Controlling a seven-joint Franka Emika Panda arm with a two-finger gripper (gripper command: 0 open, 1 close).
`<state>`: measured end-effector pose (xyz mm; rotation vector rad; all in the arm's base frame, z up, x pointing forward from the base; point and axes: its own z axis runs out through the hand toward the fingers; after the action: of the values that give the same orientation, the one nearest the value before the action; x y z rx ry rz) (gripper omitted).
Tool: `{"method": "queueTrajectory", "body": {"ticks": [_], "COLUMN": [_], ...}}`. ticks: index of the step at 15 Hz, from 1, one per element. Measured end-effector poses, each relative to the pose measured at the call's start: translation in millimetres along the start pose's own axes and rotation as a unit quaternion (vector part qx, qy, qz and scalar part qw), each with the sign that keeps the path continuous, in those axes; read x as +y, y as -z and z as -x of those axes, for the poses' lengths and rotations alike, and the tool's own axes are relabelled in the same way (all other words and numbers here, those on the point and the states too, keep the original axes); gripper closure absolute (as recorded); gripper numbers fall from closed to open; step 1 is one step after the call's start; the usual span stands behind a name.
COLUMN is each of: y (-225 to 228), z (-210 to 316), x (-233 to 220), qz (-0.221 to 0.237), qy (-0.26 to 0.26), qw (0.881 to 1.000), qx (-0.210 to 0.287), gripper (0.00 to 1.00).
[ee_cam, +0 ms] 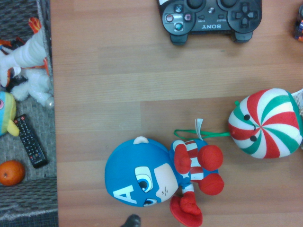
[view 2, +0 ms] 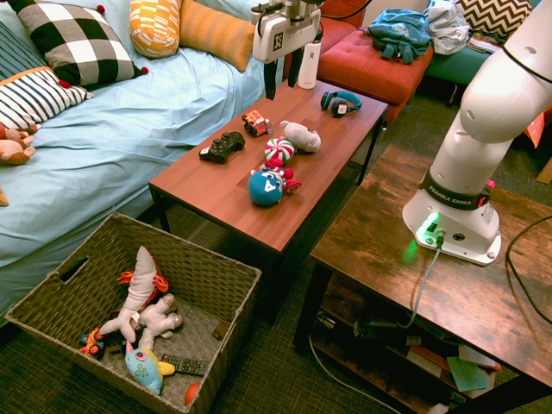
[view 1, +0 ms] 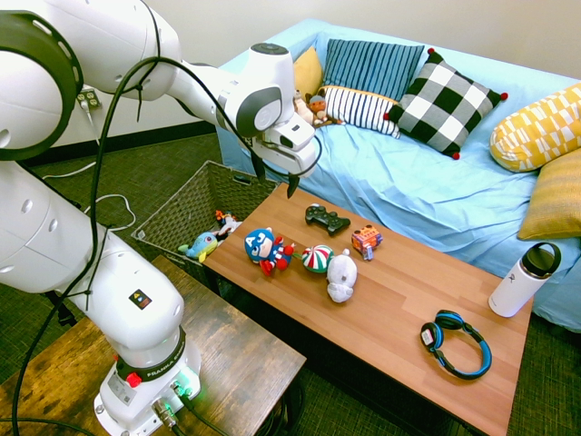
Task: Put the toy car in the basket
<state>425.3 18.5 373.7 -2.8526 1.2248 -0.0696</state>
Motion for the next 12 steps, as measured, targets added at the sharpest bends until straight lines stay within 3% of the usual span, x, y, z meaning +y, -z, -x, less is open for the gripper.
{"method": "queueTrajectory", "body": {"ticks": [4,7,12], "y": [-0.2,-2.7,-76.4], "z": [-23.6,-94.3,-203.5], "x": [10.2,28.4,14.7], "qz": [-0.003,-0.014,0.013], "qy": [-0.018,-0.052,-0.103], "qw": [1.000,0.998,0.994], "qx": [0.000,0.011,-0.015], "gripper": [0.00,0.00,0.00]}}
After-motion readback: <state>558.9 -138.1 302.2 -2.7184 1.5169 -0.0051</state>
